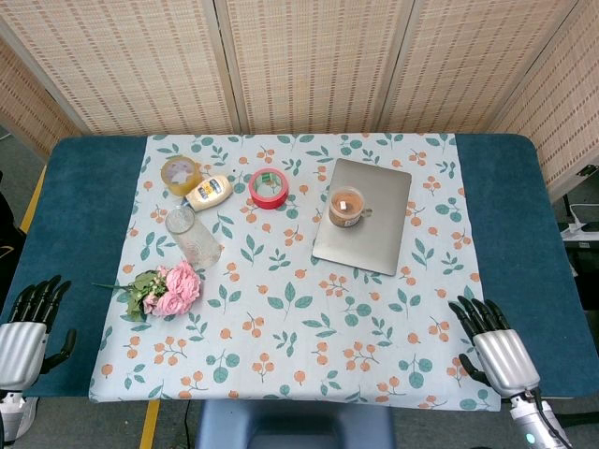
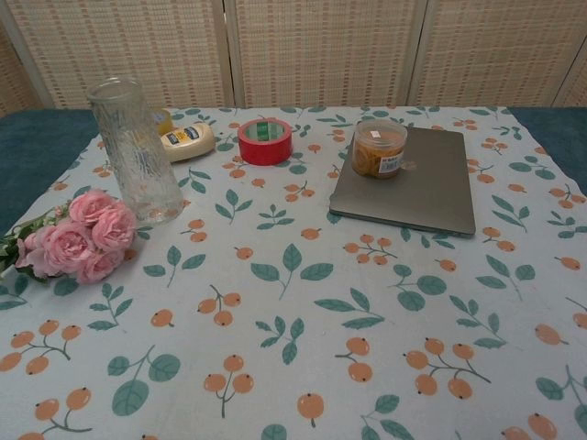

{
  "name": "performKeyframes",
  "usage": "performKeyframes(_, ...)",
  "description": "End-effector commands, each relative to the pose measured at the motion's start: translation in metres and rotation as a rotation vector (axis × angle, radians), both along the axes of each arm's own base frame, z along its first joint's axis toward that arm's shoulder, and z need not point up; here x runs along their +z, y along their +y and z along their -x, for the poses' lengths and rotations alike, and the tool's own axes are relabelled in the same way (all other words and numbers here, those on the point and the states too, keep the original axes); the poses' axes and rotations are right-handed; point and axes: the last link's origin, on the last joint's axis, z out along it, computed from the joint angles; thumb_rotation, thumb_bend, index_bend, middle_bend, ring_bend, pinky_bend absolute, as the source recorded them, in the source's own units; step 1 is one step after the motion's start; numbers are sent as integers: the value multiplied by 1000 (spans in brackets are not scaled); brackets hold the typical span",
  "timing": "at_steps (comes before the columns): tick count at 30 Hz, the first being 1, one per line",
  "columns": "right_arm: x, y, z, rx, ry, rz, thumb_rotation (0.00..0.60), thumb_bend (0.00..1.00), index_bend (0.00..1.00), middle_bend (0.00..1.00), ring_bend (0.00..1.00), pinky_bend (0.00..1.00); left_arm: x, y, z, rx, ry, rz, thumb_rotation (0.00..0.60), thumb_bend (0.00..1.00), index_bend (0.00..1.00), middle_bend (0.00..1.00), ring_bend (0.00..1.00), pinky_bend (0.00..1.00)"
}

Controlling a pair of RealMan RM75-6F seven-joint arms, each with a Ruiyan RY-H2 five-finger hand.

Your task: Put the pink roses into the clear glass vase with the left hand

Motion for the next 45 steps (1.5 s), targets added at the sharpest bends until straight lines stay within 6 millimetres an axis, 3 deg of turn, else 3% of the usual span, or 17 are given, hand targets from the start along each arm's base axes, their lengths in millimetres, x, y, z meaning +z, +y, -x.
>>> performKeyframes(1,0,-1,0,-1,0,-3,600,295,0,0,0,0,-6,3,-2,-2,-11,21,600,476,0,0,0,63)
performKeyframes(5,-1,-1,1,-4,-1,-2,600,295,0,0,0,0,-20,16,-9,-30,-45,83,600,473,0,0,0,62)
performKeyframes(13,-1,-2,1,-5,-1,-13,600,295,0,0,0,0,-55,77,-39,-42,-12,261,600,463,0,0,0,63)
performKeyframes(20,-3,-4,4,-16,4,-20,600,295,0,0,0,0,-82,107,-57,-22,45,330,600,446,0,0,0,64)
performKeyframes(26,-2,-6,4,-22,4,-13,600,295,0,0,0,0,-106,122,-61,34,120,397,575,425,0,0,0,67)
performKeyframes(37,-1,-7,5,-23,2,-13,600,295,0,0,0,0,-124,132,-64,147,262,450,582,416,6,2,10,116)
performKeyframes(39,-1,-6,5,-22,1,-11,600,295,0,0,0,0,-127,134,-65,147,283,438,596,414,83,86,108,124)
performKeyframes(42,0,-6,4,-20,0,-6,600,295,0,0,0,0,-131,135,-63,158,288,443,600,409,303,355,308,125)
performKeyframes(45,-1,-6,5,-22,3,-10,600,295,0,0,0,0,-135,137,-63,146,267,420,600,416,443,481,369,134)
